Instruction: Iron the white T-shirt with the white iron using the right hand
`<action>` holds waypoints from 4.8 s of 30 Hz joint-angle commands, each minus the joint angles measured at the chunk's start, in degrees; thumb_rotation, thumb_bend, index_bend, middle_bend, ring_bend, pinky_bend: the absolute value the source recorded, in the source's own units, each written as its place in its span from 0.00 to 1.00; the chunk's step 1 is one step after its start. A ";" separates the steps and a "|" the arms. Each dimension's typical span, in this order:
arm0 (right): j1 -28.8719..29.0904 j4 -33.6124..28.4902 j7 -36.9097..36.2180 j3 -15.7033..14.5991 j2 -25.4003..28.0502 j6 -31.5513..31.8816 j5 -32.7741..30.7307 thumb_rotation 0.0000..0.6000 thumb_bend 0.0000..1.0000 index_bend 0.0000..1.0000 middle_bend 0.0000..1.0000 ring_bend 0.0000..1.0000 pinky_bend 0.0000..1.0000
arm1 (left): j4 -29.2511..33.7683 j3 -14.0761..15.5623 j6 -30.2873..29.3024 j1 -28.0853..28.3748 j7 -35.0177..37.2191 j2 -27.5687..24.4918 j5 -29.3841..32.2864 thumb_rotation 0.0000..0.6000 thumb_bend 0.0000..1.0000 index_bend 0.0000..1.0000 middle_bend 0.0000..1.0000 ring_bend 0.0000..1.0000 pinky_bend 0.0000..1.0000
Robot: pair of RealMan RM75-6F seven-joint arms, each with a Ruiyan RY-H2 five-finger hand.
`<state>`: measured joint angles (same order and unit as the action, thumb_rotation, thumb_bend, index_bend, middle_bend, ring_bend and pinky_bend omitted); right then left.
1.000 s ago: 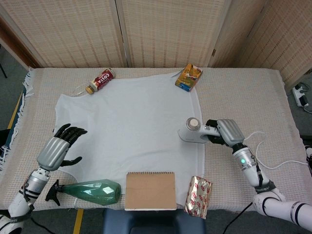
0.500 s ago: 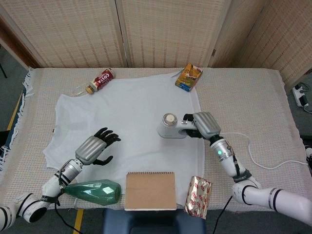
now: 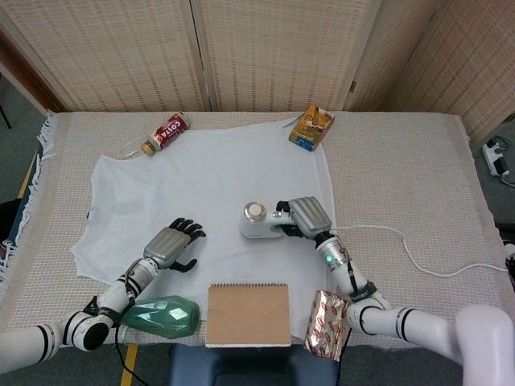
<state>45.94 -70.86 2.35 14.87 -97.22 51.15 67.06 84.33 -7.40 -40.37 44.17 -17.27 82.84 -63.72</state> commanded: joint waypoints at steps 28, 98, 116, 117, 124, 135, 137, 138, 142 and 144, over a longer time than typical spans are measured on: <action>-3.66 9.74 5.05 -7.30 3.07 0.47 4.86 1.00 0.88 0.60 0.71 0.67 0.80 | 1.24 3.99 -0.79 2.46 -1.14 -0.41 7.18 0.73 0.45 0.18 0.12 0.03 0.00; -9.54 11.66 -7.98 -11.54 2.11 10.37 15.27 1.00 0.86 0.58 0.71 0.68 0.80 | 5.40 4.16 -5.77 1.98 -1.75 -1.03 4.51 0.73 0.44 0.18 0.11 0.02 0.00; -2.88 12.72 -8.09 -1.01 -1.12 8.15 10.57 1.00 0.86 0.58 0.71 0.68 0.80 | 5.99 4.03 -6.98 1.80 -1.78 -1.40 3.89 0.73 0.44 0.18 0.11 0.02 0.00; -1.82 14.13 -7.69 -0.58 -2.77 7.47 10.28 1.00 0.86 0.58 0.71 0.68 0.80 | 5.98 4.02 -6.99 1.81 -1.76 -1.43 3.88 0.73 0.44 0.18 0.11 0.02 0.00; 3.77 25.75 -5.99 0.27 -12.47 3.62 9.61 1.00 0.86 0.58 0.71 0.68 0.80 | 5.71 4.14 -6.91 1.70 -1.42 -1.41 3.60 0.74 0.44 0.18 0.11 0.02 0.00; 5.65 38.82 -9.93 -1.40 -19.15 1.68 10.80 1.00 0.86 0.58 0.71 0.68 0.80 | 4.70 4.49 -6.68 1.23 -0.59 -1.35 3.37 0.74 0.44 0.18 0.11 0.02 0.00; 5.27 40.25 -10.67 -1.72 -19.20 1.72 10.95 1.00 0.86 0.58 0.71 0.68 0.80 | 4.68 4.52 -6.65 1.15 -0.47 -1.42 3.36 0.74 0.44 0.18 0.11 0.02 0.00; 5.10 40.76 -10.92 -1.85 -19.13 1.74 11.01 1.00 0.86 0.58 0.71 0.68 0.80 | 4.68 4.52 -6.67 1.13 -0.46 -1.44 3.33 0.73 0.44 0.18 0.11 0.02 0.00; 4.11 42.53 -11.58 -2.19 -18.29 1.67 10.94 1.00 0.86 0.58 0.71 0.68 0.80 | 4.82 4.49 -6.76 1.04 -0.39 -1.52 3.18 0.74 0.44 0.18 0.11 0.02 0.00; 3.64 43.01 -11.73 -2.21 -17.80 1.60 10.76 1.00 0.86 0.58 0.71 0.68 0.80 | 4.87 4.48 -6.77 1.03 -0.44 -1.51 3.17 0.74 0.44 0.18 0.11 0.02 0.00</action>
<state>49.74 -27.99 -9.27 12.71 -115.18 52.80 77.91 89.21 -2.92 -47.15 45.21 -17.71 81.33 -60.55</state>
